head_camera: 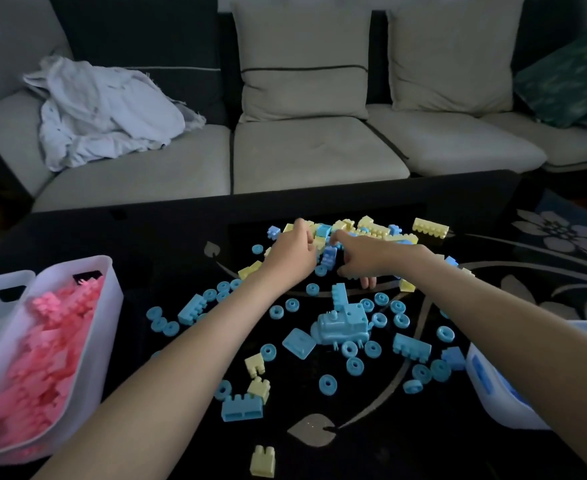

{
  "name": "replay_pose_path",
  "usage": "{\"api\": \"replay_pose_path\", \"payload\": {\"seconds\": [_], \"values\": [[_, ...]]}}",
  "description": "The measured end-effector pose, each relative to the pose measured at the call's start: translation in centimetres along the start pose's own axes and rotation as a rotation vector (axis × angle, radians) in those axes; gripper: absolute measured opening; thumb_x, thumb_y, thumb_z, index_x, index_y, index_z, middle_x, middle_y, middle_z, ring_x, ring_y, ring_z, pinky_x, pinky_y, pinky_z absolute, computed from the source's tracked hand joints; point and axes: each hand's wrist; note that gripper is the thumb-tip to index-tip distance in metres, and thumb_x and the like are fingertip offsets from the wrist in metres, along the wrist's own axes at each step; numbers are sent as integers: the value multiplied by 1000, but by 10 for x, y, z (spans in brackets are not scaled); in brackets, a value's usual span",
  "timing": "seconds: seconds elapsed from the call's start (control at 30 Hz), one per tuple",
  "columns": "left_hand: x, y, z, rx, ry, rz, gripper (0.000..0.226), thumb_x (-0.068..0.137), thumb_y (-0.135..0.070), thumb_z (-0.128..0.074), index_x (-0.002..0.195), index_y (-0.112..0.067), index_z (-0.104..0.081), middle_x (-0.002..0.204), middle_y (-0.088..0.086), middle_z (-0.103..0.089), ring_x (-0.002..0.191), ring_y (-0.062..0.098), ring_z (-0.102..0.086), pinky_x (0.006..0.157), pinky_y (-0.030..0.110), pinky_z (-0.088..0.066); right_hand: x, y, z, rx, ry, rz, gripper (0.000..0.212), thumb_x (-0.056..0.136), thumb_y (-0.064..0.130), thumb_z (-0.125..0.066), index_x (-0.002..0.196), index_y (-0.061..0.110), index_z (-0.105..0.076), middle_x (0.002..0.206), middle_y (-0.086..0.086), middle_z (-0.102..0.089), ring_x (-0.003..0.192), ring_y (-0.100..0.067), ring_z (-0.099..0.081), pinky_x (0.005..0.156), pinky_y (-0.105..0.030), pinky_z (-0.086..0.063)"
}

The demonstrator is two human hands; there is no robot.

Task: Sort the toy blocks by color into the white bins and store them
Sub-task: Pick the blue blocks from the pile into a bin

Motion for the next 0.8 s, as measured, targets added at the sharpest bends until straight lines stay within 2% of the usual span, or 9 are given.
{"api": "replay_pose_path", "payload": {"seconds": [0.1, 0.23, 0.33, 0.4, 0.47, 0.53, 0.67, 0.73, 0.8], "values": [[4, -3, -10, 154, 85, -65, 13, 91, -11, -46, 100, -8, -54, 95, 6, -56, 84, 21, -54, 63, 28, -41, 0, 2, 3, -17, -36, 18, 31, 90, 11, -44, 116, 26, -35, 79, -14, -66, 55, -23, -64, 57, -31, -55], [4, -10, -15, 299, 136, -161, 7, 88, -16, -52, 89, -11, -57, 94, 3, -50, 92, 24, -54, 76, 34, -47, -4, 2, 2, -82, -43, 39, 24, 90, 11, -44, 108, 25, -35, 84, -12, -62, 57, -21, -62, 50, -27, -51], [4, -14, -15, 361, 168, -155, 20, 91, -19, -49, 97, -6, -63, 101, 7, -55, 93, 25, -56, 79, 37, -50, -8, 3, 2, -131, -47, 55, 19, 92, 13, -43, 106, 25, -40, 88, -8, -61, 63, -23, -64, 57, -31, -53], [3, -14, -17, 376, 185, -141, 26, 93, -21, -46, 99, -5, -66, 98, 9, -59, 87, 26, -59, 72, 35, -49, -11, 3, 2, -178, -38, 63, 13, 93, 13, -41, 102, 22, -46, 93, -9, -62, 72, -25, -65, 62, -32, -51], [2, -13, -19, 396, 208, -132, 27, 92, -27, -49, 96, -7, -67, 92, 8, -63, 83, 25, -60, 68, 33, -46, -15, 2, 2, -219, -37, 68, 11, 94, 15, -39, 97, 17, -49, 95, -11, -61, 79, -26, -61, 63, -31, -46], [1, -14, -20, 408, 221, -139, 24, 91, -29, -53, 99, -11, -68, 95, 5, -64, 88, 22, -60, 71, 30, -45, -22, -2, 3, -233, -70, 58, 8, 93, 18, -40, 95, 19, -48, 96, -7, -57, 87, -26, -57, 68, -33, -43], [-4, -18, -16, 363, 159, -158, 23, 93, -15, -50, 111, -10, -64, 113, 6, -60, 104, 22, -57, 82, 29, -45, -48, -21, 14, -139, -176, 56, 9, 92, 19, -43, 98, 24, -48, 96, 0, -52, 80, -18, -51, 70, -34, -44], [-9, -28, -12, 299, 100, -149, 22, 95, -12, -48, 113, -11, -61, 115, 5, -55, 102, 20, -54, 87, 29, -45, -68, -33, 21, -87, -224, 75, 11, 91, 17, -45, 97, 26, -47, 92, 0, -55, 75, -16, -52, 71, -35, -46], [-17, -51, -12, 222, 44, -190, 21, 94, -13, -49, 113, -12, -59, 112, 3, -52, 94, 15, -53, 83, 26, -43, -99, -48, 26, -63, -252, 71, 14, 90, 15, -46, 100, 23, -50, 86, 3, -53, 76, -16, -52, 71, -31, -45]]}}
Point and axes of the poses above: each hand's wrist, its own x-axis towards the middle knuckle, its own z-axis out of the back of the hand, y = z × x
